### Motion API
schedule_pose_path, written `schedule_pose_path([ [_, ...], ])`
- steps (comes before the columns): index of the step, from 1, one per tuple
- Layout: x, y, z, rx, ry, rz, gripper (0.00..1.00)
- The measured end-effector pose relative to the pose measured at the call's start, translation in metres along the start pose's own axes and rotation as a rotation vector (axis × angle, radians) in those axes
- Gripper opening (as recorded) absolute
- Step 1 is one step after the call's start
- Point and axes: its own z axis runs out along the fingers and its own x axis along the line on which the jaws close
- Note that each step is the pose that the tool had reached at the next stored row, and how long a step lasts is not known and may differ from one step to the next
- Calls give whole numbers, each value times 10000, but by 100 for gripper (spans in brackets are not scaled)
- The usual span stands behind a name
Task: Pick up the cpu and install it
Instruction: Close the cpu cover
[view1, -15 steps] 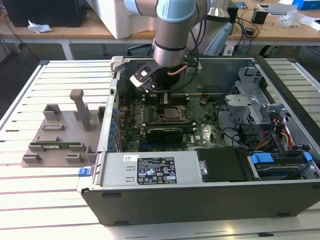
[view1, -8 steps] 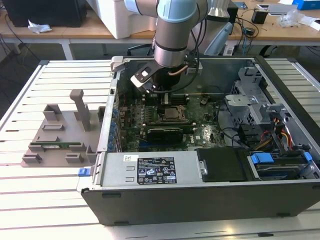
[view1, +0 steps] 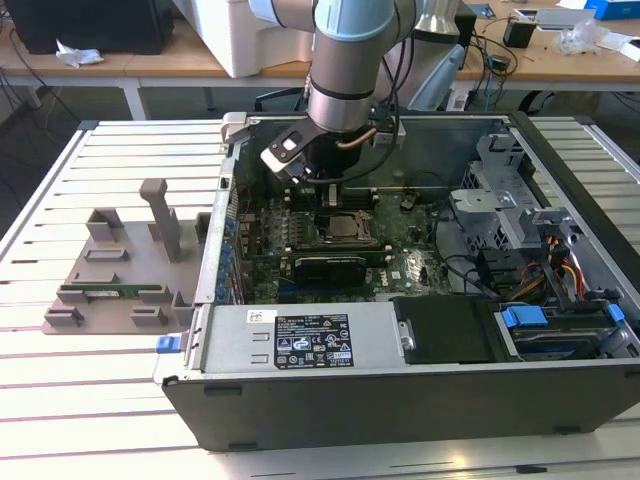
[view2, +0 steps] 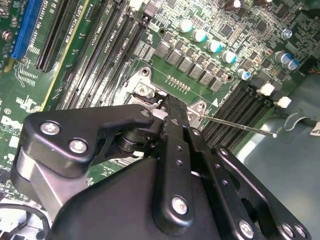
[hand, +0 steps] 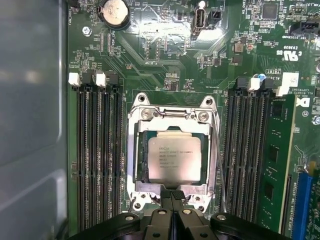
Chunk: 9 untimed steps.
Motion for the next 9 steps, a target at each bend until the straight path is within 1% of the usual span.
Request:
schedule_pose_path([
  [3,-2,3,41,12,-2,0,11],
  [7,-6,6,50,8,27,-9,11],
  [9,-13,45,47,14,72,-13,11],
])
